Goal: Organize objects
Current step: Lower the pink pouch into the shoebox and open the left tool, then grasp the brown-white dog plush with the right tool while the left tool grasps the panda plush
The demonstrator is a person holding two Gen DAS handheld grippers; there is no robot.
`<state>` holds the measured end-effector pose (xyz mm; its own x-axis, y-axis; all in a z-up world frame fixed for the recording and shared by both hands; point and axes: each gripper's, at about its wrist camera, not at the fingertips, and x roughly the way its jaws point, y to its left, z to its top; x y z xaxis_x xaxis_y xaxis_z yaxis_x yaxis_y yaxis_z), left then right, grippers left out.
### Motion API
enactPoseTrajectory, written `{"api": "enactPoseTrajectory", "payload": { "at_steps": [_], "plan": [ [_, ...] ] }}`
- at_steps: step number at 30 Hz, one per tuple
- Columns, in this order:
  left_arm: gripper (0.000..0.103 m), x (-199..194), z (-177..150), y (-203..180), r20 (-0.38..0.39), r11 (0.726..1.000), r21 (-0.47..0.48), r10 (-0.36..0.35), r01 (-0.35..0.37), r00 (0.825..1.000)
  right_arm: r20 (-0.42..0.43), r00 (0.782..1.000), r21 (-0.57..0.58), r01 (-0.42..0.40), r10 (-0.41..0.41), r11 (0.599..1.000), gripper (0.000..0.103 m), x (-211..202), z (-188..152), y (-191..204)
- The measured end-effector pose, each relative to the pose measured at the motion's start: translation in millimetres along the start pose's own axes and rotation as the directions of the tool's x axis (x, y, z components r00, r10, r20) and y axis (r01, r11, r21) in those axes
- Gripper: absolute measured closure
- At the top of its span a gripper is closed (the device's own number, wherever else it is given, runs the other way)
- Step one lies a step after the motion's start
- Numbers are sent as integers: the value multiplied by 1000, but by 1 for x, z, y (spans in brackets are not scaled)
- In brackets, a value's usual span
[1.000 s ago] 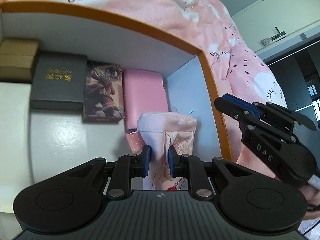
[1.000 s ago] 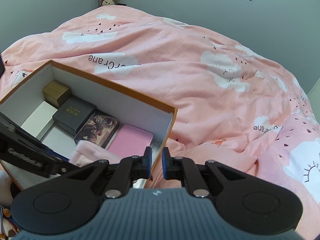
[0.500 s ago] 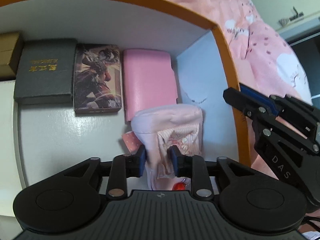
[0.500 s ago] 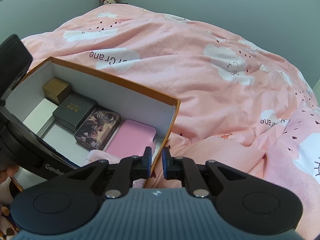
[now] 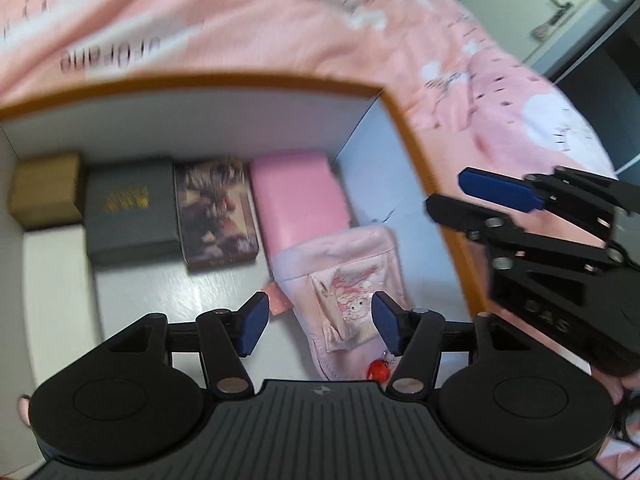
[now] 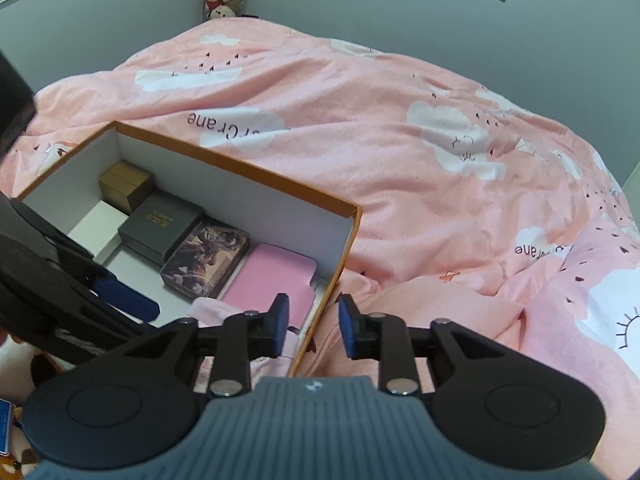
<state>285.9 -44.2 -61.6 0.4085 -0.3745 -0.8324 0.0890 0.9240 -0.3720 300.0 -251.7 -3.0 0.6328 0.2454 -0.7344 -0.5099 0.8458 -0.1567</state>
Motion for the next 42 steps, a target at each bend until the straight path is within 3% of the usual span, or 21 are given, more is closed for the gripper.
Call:
{"api": "enactPoseTrajectory", "payload": {
  "at_steps": [4,9,15,20,23,26,28,33,42],
  "plan": [
    [33,-36,-10,-14,119,996,86,25,-35,993,55,998,17,-5,4,1000,55,-25,0,8],
    [25,-84,-35,-17,218,993,118,-3,-23,976,137,990,63,-54,45,997,44,-66,-9,27],
    [18,-123,-78,-2,284,997,57,34,-52,958,194,974,109,-140,117,984,37,-104,-32,59],
    [18,-123,-115,22,235,996,-49,85,-75,968,94,967,206,-253,238,945,36,-98,-56,83],
    [23,-113,-133,33,181,989,-92,133,-118,974,4,942,310,-319,334,896,38,-80,-71,95],
    [26,-106,-149,36,145,984,-82,169,-158,975,-62,914,386,-349,402,854,44,-63,-84,108],
    [28,-104,-158,35,131,982,-63,183,-176,974,-93,906,418,-340,412,842,48,-56,-91,115],
    [28,-99,-176,32,100,980,10,198,-200,975,-111,876,489,-362,469,794,47,-50,-99,122],
    [29,-86,-185,30,79,963,83,249,-256,965,-197,834,461,-385,515,799,37,-33,-102,144]
  ]
}}
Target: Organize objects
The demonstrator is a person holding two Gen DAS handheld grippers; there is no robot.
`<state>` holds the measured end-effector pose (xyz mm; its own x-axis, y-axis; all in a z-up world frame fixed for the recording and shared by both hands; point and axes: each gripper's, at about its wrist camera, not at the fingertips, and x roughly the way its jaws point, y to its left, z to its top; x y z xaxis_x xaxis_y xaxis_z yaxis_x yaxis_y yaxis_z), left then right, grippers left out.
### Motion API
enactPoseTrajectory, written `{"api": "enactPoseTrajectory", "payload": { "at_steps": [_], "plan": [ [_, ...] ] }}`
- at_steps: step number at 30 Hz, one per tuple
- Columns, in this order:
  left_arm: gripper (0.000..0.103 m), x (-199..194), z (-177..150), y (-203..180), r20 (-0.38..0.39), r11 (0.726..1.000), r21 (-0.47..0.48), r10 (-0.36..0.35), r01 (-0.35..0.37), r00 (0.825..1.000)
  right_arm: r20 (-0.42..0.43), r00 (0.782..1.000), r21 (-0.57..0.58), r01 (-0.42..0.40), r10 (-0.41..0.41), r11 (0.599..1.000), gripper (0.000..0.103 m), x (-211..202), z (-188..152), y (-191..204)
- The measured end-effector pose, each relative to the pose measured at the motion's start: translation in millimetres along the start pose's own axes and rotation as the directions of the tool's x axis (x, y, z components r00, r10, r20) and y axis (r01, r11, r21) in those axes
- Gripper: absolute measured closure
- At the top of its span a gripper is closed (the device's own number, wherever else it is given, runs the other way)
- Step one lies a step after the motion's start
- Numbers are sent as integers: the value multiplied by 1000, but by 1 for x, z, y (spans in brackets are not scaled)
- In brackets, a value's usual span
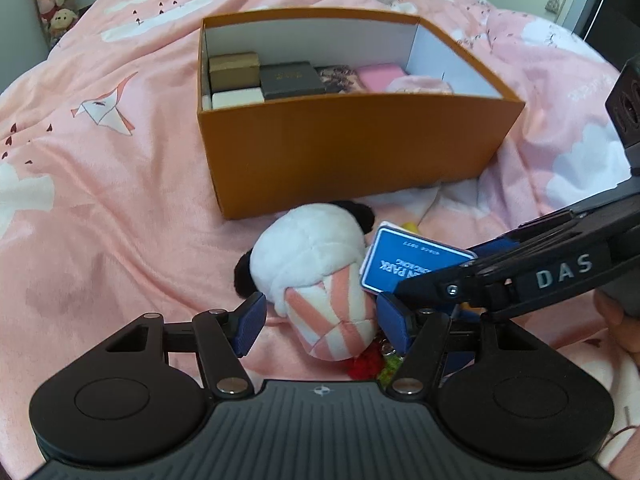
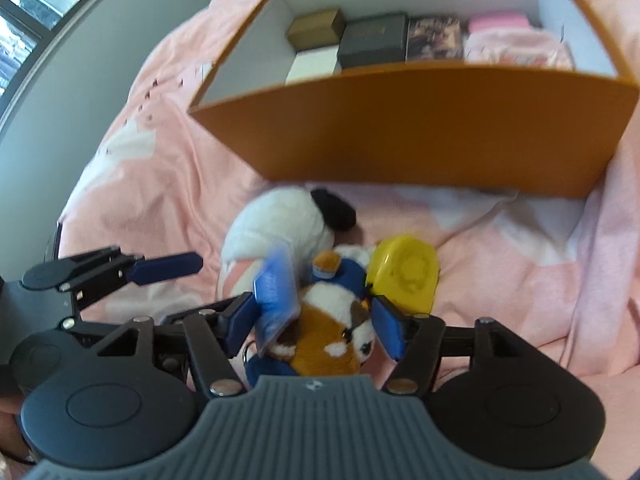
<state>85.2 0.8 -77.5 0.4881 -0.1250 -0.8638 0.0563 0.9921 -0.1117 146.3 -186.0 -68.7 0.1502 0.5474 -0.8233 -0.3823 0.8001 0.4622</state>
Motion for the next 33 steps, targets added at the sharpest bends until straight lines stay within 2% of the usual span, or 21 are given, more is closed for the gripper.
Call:
{"api": "enactPoseTrajectory", "payload": {
  "at_steps": [2,6,9,15,21,26,30,33],
  "plan": [
    [28,2,-1,3,-10,1000,-9,3,-4,1000,-12,1000,13,-7,7,1000,37,2,-2,-4],
    [28,-2,-1,7,4,999,-31,5,-5,1000,-38,999,69,33,-30,997,44,4,-7,-21],
    [29,-3,2,5,13,1000,-27,9,-8,1000,-52,998,111,44,-39,993,45,2,-13,-36],
    [28,10,12,-17,-9,997,79,14,-13,1000,-86,996,120,25,-15,992,45,10,-19,-42],
    [26,34,22,-34,-54,970,214,127,-113,990,-110,994,125,11,3,992,45,18,-20,-45],
    [26,56,24,-41,-63,932,308,220,-191,973,-122,993,105,18,-5,994,45,24,-22,-41],
    [26,60,20,-36,-59,940,295,200,-174,978,-119,993,78,27,-17,997,45,25,-23,-36],
    [29,51,17,-29,-42,957,246,168,-153,985,-120,993,70,20,-11,997,47,23,-23,-34]
  ]
}}
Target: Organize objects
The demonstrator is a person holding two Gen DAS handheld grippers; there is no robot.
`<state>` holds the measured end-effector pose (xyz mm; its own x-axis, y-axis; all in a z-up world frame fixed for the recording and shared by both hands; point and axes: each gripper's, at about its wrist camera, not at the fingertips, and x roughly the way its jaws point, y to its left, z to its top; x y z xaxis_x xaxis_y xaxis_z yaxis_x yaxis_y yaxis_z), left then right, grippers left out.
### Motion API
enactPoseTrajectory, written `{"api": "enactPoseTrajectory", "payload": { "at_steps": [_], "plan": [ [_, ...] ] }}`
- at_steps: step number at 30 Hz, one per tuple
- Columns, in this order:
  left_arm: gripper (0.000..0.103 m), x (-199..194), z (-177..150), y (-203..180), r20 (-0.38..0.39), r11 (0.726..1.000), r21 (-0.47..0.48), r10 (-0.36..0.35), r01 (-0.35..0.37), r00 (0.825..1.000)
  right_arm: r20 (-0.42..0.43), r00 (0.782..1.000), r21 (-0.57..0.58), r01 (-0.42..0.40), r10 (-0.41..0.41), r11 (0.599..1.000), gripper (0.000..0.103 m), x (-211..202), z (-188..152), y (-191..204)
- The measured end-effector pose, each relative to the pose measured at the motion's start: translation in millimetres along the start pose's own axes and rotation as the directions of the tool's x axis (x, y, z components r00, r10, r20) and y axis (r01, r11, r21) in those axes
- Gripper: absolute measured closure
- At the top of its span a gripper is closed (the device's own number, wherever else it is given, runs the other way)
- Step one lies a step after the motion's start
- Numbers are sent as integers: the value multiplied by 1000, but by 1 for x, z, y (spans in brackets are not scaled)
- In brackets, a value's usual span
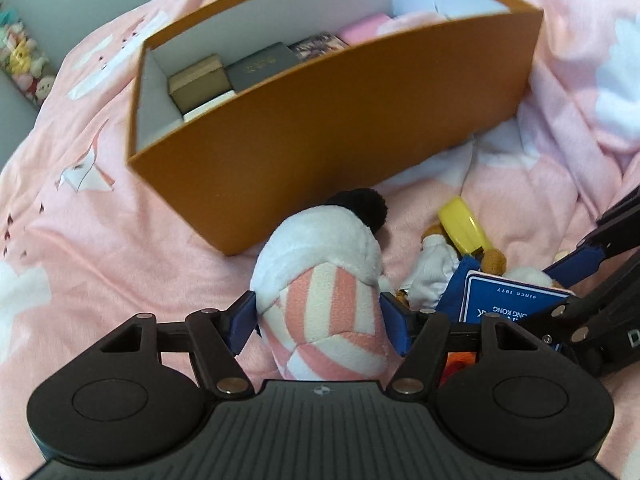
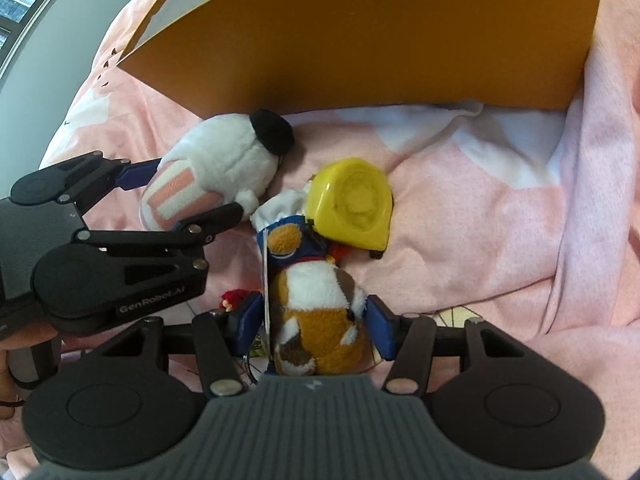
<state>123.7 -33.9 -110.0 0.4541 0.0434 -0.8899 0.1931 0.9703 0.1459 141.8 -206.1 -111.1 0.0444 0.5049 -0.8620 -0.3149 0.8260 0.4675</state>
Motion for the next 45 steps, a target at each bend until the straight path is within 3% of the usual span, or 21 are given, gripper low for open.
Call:
{"api": "enactPoseTrajectory", "payload": {
  "at_steps": [4,10,14,19,23,24,25,26,27,28,33,38,42,45],
  "plan": [
    [30,-12,-8,22,37,985,-154,-70,75,997,24,999,-8,-22,22,1000,50,-9,0,3],
    [30,-37,-19,51,121,916,-350,-163,196,979,79,994,-4,-78,78,997,53,-33,-1,8],
    [30,-59,-20,59,190,883,-391,-201,262,961,129,985,9,-118,115,993,55,-56,3,9],
    [30,-77,-11,62,254,875,-390,-199,289,947,206,968,-3,-142,140,990,56,-85,6,13],
    [31,-88,-10,68,294,850,-412,-215,327,931,255,955,-5,-152,148,988,58,-100,10,10],
    [31,-90,-8,70,308,844,-418,-217,337,926,276,950,4,-150,143,989,70,-106,10,9],
    [31,-93,-7,72,324,839,-424,-211,341,922,294,945,2,-149,141,989,98,-111,12,9],
    [31,-96,-7,73,339,836,-425,-208,347,917,303,939,2,-171,163,985,102,-117,13,8],
    [31,-98,-5,74,351,834,-422,-212,356,912,303,932,11,-213,200,977,94,-122,16,7],
    [31,-98,-3,75,356,830,-421,-219,365,908,310,931,9,-206,193,979,99,-126,19,8],
    [31,-98,-3,75,343,833,-416,-227,364,911,296,950,-46,-84,94,995,97,-116,25,17],
    [31,-81,-13,69,276,822,-430,-276,375,921,279,956,-118,129,-92,985,91,-104,23,20],
    [31,-65,-20,59,234,806,-437,-326,399,916,249,959,-174,182,-136,968,70,-102,20,14],
    [31,-56,-24,53,201,812,-435,-335,390,920,180,972,-293,202,-153,935,66,-90,16,18]
  ]
}}
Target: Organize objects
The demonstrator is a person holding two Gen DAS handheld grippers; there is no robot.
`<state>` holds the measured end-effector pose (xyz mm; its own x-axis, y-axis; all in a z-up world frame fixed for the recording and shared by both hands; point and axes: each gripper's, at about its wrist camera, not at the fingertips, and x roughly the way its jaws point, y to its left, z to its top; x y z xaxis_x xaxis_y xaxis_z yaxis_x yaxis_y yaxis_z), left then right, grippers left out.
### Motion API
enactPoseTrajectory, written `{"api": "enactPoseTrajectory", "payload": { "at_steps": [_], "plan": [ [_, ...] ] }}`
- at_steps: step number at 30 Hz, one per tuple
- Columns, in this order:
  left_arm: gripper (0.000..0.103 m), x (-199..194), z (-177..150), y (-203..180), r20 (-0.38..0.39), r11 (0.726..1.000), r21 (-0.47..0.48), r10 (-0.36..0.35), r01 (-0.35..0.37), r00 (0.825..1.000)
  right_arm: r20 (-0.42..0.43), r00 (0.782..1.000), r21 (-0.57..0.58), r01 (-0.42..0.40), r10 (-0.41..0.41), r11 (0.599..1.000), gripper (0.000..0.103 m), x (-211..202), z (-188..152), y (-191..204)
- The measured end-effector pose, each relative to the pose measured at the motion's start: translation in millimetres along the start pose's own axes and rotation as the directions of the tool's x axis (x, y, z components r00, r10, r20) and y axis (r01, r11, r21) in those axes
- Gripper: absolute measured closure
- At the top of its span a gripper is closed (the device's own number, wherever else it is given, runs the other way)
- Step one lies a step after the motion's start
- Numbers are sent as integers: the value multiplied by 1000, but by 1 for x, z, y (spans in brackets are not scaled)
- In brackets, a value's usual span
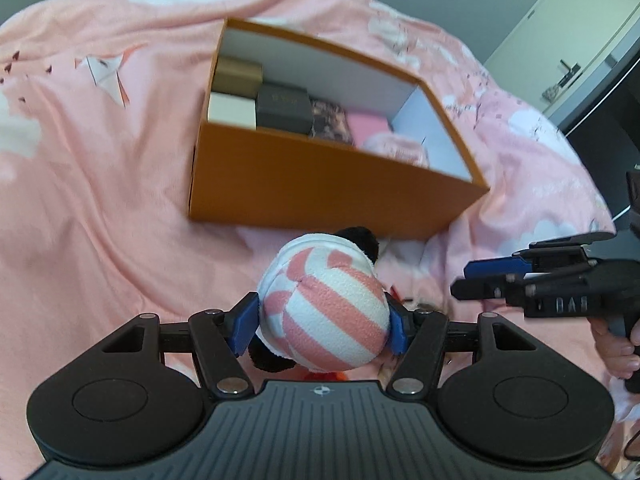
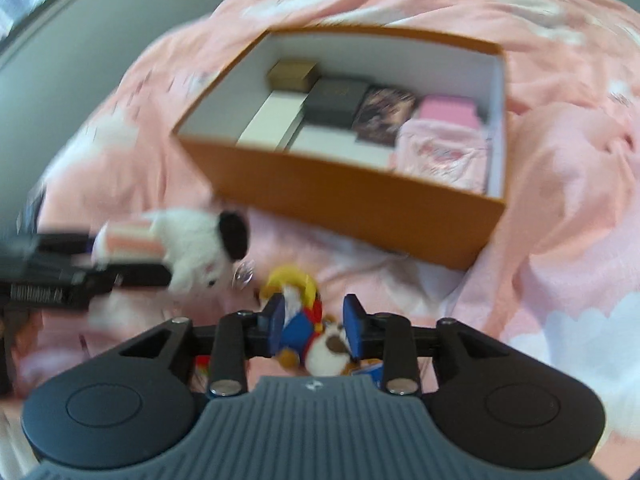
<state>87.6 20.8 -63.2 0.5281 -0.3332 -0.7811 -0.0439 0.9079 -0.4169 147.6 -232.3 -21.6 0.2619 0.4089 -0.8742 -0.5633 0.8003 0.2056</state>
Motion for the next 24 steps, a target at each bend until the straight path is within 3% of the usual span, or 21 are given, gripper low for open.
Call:
{"api": "enactPoseTrajectory", "payload": {
  "at_steps": [3,7,12,15,18,24],
  "plan": [
    [31,11,-6,1,-55,999,21,30,-29,998,-79,996,-172,21,-35,985,62,16,-9,15],
    [28,20,-10,1,-107,997,63,54,-47,993,-134,985,-388,50,-111,920,53,37,-25,34],
    [24,21,-8,-11,-155,977,198,110,-78,982,-161,968,-527,79,-191,846,49,55,-31,40],
    [22,18,-2,-23,-162,951,294,151,-98,975,-164,963,-568,84,-213,819,46,64,-32,39],
    [20,17,2,-42,-164,892,439,197,-107,967,-161,961,-591,88,-224,802,46,68,-32,39],
    [20,33,-1,-84,-175,711,701,243,-52,954,-166,963,-575,81,-213,814,46,72,-30,39]
  ]
}}
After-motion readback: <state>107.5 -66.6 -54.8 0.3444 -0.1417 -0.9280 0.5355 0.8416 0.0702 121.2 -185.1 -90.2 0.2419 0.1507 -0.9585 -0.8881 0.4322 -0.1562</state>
